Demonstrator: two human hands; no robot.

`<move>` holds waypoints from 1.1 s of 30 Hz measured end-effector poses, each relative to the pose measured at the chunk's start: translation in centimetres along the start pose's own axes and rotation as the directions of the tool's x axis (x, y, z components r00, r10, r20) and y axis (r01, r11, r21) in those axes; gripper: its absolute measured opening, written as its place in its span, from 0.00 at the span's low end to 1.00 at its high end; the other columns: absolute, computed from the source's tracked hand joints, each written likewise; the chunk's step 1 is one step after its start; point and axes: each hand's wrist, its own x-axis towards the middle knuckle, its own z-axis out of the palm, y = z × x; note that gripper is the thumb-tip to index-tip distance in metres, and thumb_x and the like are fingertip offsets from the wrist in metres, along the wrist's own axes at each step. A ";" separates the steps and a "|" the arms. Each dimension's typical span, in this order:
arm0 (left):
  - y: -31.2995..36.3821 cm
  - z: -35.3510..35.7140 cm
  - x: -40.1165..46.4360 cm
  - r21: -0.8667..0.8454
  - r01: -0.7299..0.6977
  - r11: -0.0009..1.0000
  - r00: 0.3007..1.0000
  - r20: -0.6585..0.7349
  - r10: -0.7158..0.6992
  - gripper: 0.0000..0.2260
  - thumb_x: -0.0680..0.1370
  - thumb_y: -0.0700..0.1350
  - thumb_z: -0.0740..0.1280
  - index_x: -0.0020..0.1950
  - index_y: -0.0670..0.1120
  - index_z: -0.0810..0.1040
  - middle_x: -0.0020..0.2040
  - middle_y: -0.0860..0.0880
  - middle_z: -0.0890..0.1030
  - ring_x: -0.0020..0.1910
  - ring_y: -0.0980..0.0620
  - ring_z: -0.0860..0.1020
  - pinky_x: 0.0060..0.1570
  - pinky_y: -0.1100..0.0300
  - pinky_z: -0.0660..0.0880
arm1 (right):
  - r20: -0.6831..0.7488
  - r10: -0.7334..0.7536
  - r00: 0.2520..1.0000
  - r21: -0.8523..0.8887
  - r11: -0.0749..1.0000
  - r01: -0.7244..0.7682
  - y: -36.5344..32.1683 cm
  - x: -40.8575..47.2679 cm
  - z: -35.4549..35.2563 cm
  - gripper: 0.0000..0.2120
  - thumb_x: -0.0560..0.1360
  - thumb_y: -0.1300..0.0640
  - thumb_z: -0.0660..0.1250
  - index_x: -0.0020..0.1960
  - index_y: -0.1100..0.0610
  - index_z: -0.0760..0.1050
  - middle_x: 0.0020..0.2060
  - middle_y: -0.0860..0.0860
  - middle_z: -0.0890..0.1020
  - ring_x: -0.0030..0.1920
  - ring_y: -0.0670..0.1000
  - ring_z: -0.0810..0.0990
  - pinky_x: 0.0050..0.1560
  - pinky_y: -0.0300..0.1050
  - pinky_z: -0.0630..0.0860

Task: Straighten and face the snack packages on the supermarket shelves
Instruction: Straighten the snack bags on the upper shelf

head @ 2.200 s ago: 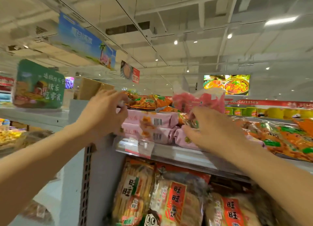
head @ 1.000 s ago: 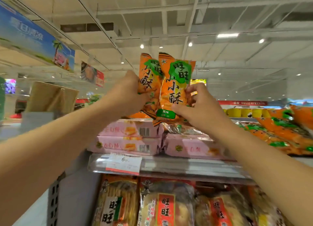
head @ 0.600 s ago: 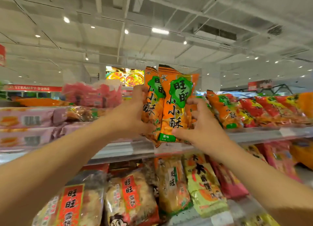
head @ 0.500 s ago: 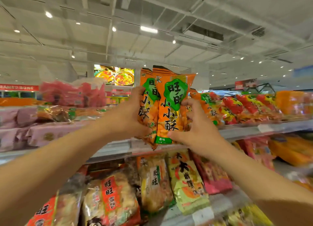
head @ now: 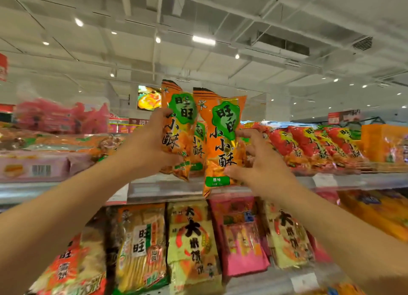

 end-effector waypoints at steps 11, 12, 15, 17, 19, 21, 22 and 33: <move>-6.0 -1.7 2.3 0.073 0.271 0.960 0.957 -0.130 -0.260 0.42 0.65 0.44 0.81 0.71 0.51 0.58 0.45 0.59 0.74 0.39 0.59 0.72 0.40 0.59 0.68 | 0.034 -0.006 0.999 0.145 0.989 0.001 -1.6 6.0 3.9 0.31 0.66 0.49 0.77 0.58 0.32 0.61 0.45 0.39 0.79 0.43 0.43 0.81 0.45 0.46 0.80; -6.4 -2.0 2.2 0.122 0.274 0.954 0.957 -0.134 -0.257 0.43 0.65 0.44 0.81 0.71 0.51 0.57 0.46 0.58 0.72 0.39 0.58 0.71 0.42 0.59 0.67 | 0.042 -0.021 0.999 0.131 0.991 0.015 -2.3 6.6 4.9 0.31 0.67 0.48 0.76 0.59 0.34 0.61 0.45 0.37 0.77 0.43 0.41 0.80 0.41 0.41 0.77; -7.8 -2.5 1.6 0.166 0.280 0.946 0.959 -0.100 -0.267 0.42 0.66 0.46 0.81 0.70 0.50 0.57 0.42 0.58 0.73 0.37 0.60 0.71 0.36 0.62 0.67 | 0.062 -0.036 0.997 0.089 0.996 0.030 -4.1 8.1 8.3 0.31 0.70 0.49 0.74 0.67 0.42 0.61 0.47 0.37 0.72 0.46 0.43 0.76 0.40 0.36 0.69; -8.5 -2.8 1.5 0.148 0.288 0.946 0.957 -0.050 -0.284 0.41 0.65 0.48 0.81 0.69 0.50 0.57 0.45 0.53 0.77 0.40 0.56 0.75 0.40 0.57 0.72 | 0.102 -0.021 0.995 -0.020 1.000 0.024 -4.7 8.6 10.1 0.31 0.72 0.49 0.73 0.69 0.47 0.61 0.52 0.45 0.74 0.50 0.48 0.75 0.46 0.42 0.70; -8.8 -3.0 1.7 0.156 0.302 0.940 0.952 0.010 -0.307 0.43 0.66 0.51 0.80 0.70 0.51 0.55 0.55 0.46 0.79 0.50 0.46 0.78 0.52 0.51 0.76 | 0.181 0.030 0.983 -0.195 0.981 0.006 -4.5 8.5 11.2 0.30 0.73 0.50 0.72 0.70 0.51 0.62 0.58 0.52 0.76 0.55 0.53 0.76 0.49 0.44 0.70; -8.7 -2.9 2.0 0.157 0.297 0.942 0.949 0.058 -0.309 0.47 0.66 0.53 0.80 0.74 0.51 0.52 0.64 0.45 0.76 0.58 0.45 0.76 0.58 0.50 0.73 | 0.217 0.088 0.972 -0.313 0.950 -0.016 -4.2 8.4 11.3 0.26 0.75 0.49 0.70 0.68 0.55 0.65 0.60 0.55 0.75 0.56 0.55 0.75 0.48 0.44 0.69; -8.6 -2.6 2.1 0.156 0.284 0.946 0.952 0.072 -0.298 0.48 0.66 0.53 0.80 0.75 0.50 0.51 0.66 0.45 0.75 0.59 0.46 0.75 0.58 0.53 0.71 | 0.220 0.099 0.971 -0.359 0.933 -0.014 -4.1 8.4 11.1 0.22 0.75 0.49 0.69 0.64 0.55 0.67 0.59 0.56 0.74 0.53 0.55 0.74 0.48 0.44 0.69; -8.5 -0.2 1.4 0.149 0.177 0.973 0.980 0.069 -0.189 0.45 0.72 0.59 0.73 0.79 0.51 0.48 0.67 0.48 0.74 0.64 0.46 0.74 0.62 0.51 0.71 | 0.189 0.133 0.973 -0.420 0.906 -0.042 -2.8 7.0 11.6 0.33 0.80 0.53 0.61 0.78 0.53 0.47 0.72 0.55 0.64 0.69 0.58 0.67 0.64 0.58 0.67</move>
